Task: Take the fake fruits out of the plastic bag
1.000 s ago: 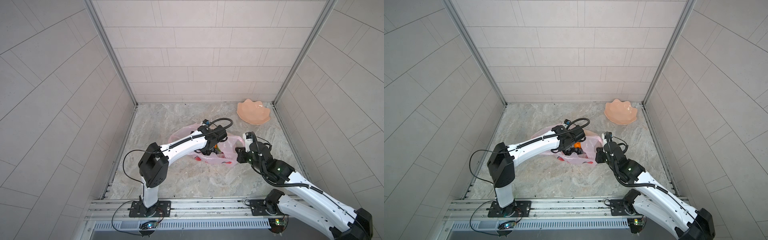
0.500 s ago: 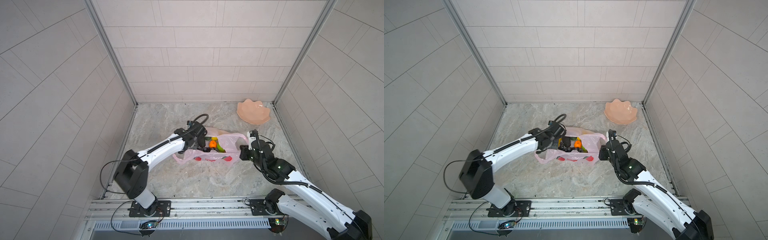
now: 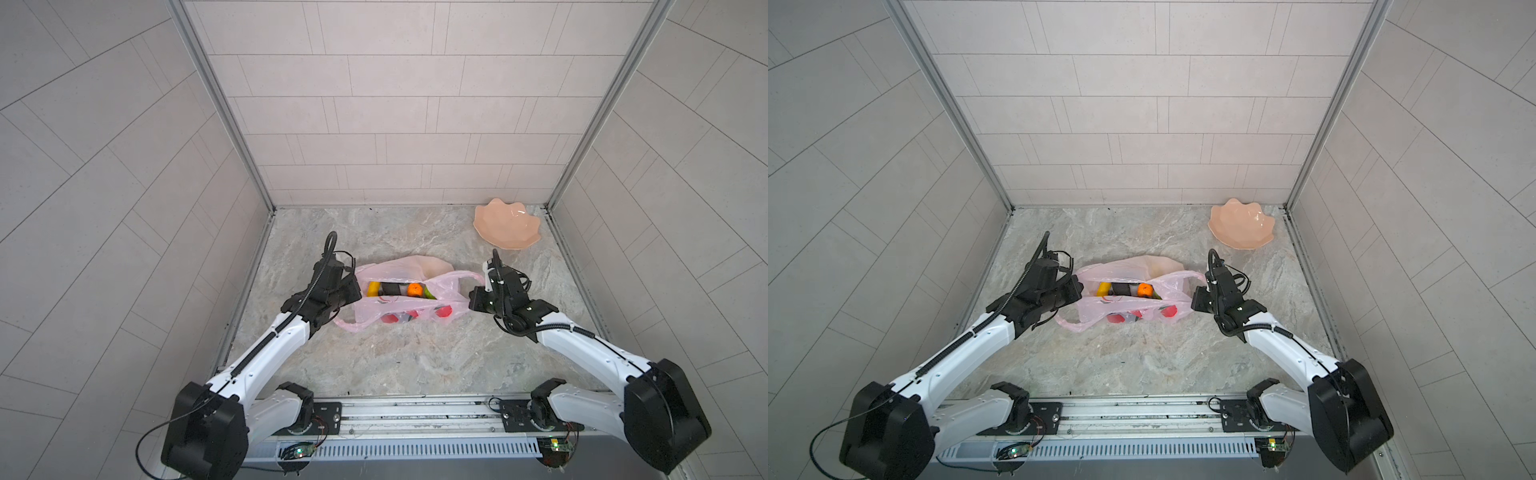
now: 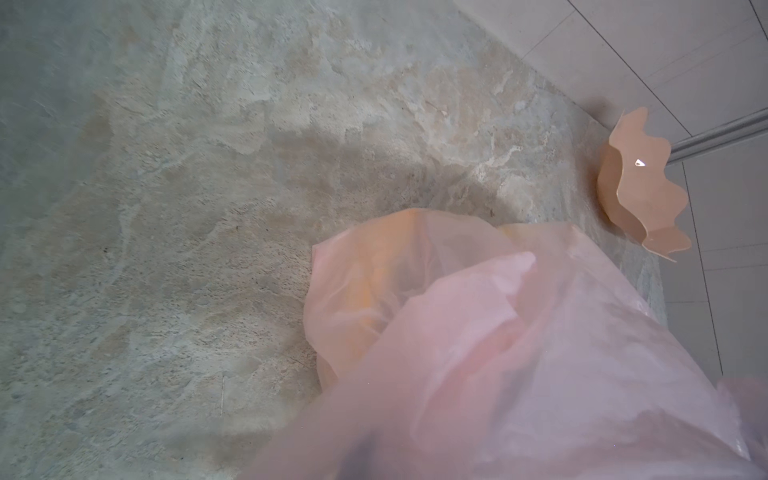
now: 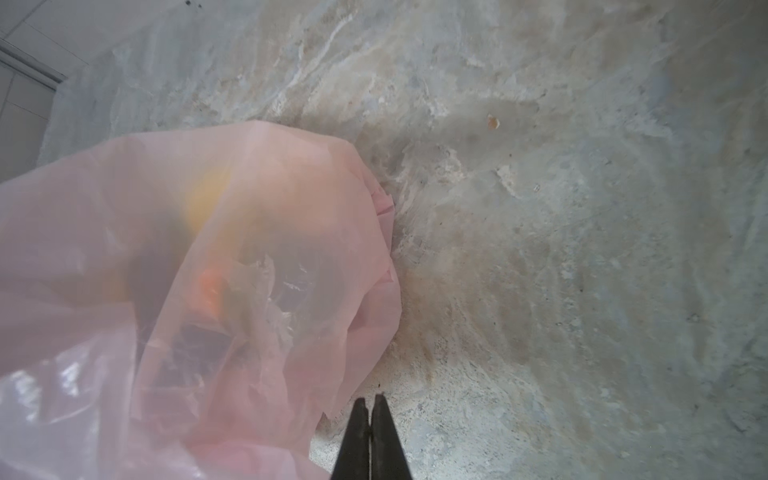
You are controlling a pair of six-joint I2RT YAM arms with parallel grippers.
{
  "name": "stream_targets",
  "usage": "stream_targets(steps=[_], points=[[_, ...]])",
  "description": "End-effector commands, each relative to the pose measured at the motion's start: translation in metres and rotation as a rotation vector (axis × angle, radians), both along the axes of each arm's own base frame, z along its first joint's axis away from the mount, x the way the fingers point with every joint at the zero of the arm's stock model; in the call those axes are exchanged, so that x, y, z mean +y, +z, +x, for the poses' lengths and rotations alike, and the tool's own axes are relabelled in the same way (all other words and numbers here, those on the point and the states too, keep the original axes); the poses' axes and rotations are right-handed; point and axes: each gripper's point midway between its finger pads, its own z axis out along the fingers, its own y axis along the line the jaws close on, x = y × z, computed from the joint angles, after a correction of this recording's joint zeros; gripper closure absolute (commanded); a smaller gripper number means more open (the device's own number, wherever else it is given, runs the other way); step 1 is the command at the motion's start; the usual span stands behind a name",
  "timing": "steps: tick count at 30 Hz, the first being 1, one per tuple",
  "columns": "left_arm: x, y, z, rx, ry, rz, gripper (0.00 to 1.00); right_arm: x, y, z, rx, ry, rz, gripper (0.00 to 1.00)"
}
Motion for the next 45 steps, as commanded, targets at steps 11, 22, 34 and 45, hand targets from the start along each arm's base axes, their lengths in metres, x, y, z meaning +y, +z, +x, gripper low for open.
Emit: stream_targets(steps=[11, 22, 34, 45], points=[[-0.047, 0.015, -0.010, -0.135, -0.233, 0.136, 1.00, -0.010, 0.067, -0.022, -0.036, 0.083, -0.159, 0.32], [-0.054, 0.012, -0.001, -0.167, -0.262, 0.196, 1.00, -0.042, 0.127, -0.053, -0.093, 0.100, -0.360, 0.13], [-0.057, 0.016, -0.006, -0.209, -0.289, 0.202, 1.00, 0.048, 0.200, -0.089, -0.358, 0.337, -0.434, 0.17], [-0.049, 0.016, -0.013, -0.229, -0.276, 0.219, 1.00, 0.114, 0.104, -0.039, -0.197, 0.378, -0.591, 0.13]])
